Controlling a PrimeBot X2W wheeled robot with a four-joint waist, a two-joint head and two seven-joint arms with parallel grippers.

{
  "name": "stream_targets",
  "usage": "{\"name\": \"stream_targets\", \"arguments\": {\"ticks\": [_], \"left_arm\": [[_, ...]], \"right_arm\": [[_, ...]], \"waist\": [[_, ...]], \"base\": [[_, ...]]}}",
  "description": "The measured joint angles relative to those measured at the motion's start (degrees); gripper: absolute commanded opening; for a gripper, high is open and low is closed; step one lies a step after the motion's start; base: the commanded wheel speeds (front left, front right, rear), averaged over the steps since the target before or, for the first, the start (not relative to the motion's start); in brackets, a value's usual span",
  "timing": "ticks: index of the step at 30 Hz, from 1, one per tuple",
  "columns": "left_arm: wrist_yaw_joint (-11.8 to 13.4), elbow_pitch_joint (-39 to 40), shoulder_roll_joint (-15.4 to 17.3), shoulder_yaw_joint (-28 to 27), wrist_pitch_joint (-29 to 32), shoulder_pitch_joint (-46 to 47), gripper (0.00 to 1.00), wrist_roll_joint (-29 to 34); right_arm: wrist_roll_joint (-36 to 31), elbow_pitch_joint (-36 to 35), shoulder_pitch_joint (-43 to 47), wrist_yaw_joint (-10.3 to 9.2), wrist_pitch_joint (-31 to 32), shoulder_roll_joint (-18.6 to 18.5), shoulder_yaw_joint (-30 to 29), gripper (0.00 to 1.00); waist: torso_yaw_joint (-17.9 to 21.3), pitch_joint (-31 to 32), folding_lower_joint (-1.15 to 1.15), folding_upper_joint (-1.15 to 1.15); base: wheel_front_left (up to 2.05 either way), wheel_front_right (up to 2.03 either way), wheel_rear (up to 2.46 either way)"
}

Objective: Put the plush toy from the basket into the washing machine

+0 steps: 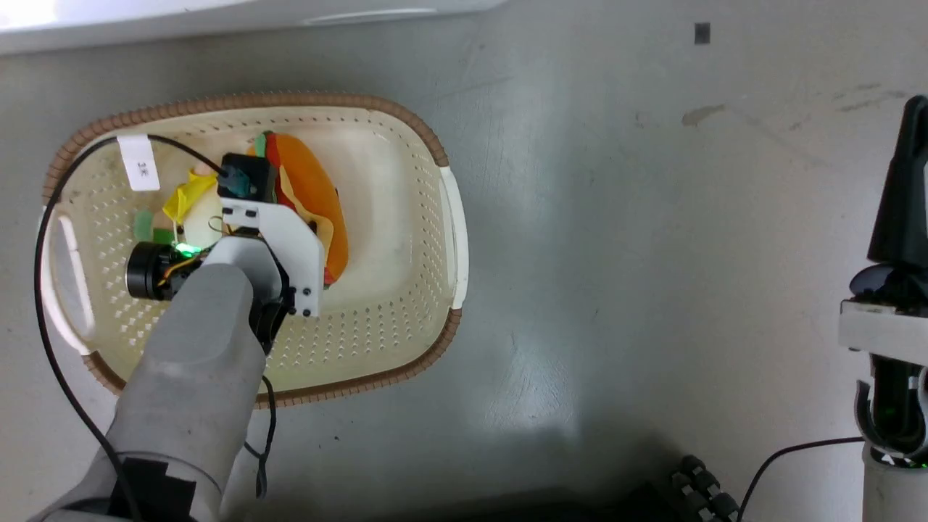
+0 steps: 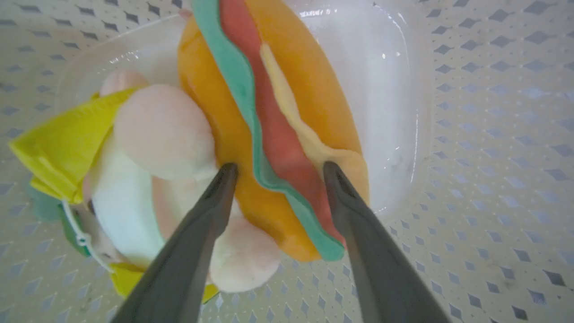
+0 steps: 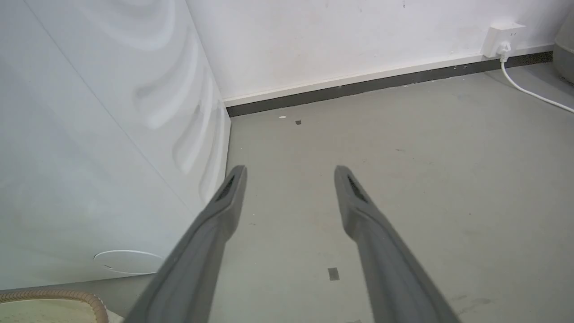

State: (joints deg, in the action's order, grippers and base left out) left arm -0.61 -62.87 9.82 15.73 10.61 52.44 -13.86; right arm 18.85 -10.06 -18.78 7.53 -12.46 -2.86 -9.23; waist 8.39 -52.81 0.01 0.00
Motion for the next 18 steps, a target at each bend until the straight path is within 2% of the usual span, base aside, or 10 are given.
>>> {"name": "stream_targets", "arguments": {"ticks": [14,15,16,17,18], "left_arm": [[-0.40,-7.27,0.31,3.56,0.22,7.60,1.00,-2.09],[-0.59,-7.77,0.34,3.83,0.48,8.12,0.64,-2.29],[-0.75,-8.26,0.37,4.13,0.54,8.72,0.22,-2.47],[-0.97,-8.78,0.38,4.36,0.58,9.26,0.00,-2.54],[-1.37,-9.14,0.38,4.60,0.73,9.76,0.00,-2.68]], "right_arm": [[2.33,-1.60,-2.43,0.00,-1.77,0.00,-1.36,1.00],[2.53,-1.76,-2.62,0.00,-1.78,0.00,-1.46,1.00],[2.76,-1.89,-2.86,0.00,-1.81,0.00,-1.56,1.00],[2.93,-2.05,-3.07,0.00,-1.88,0.00,-1.64,1.00],[2.93,-2.19,-3.21,0.00,-2.11,0.00,-1.68,1.00]], "waist": [[0.80,-6.42,-0.01,0.00],[0.84,-6.85,-0.01,0.00],[0.88,-7.29,-0.01,0.00],[0.92,-7.74,-0.01,0.00],[0.96,-8.17,-0.01,0.00]], "base": [[0.00,0.00,0.00],[0.00,0.00,0.00],[0.00,0.00,0.00],[0.00,0.00,0.00],[0.00,0.00,0.00]]}}
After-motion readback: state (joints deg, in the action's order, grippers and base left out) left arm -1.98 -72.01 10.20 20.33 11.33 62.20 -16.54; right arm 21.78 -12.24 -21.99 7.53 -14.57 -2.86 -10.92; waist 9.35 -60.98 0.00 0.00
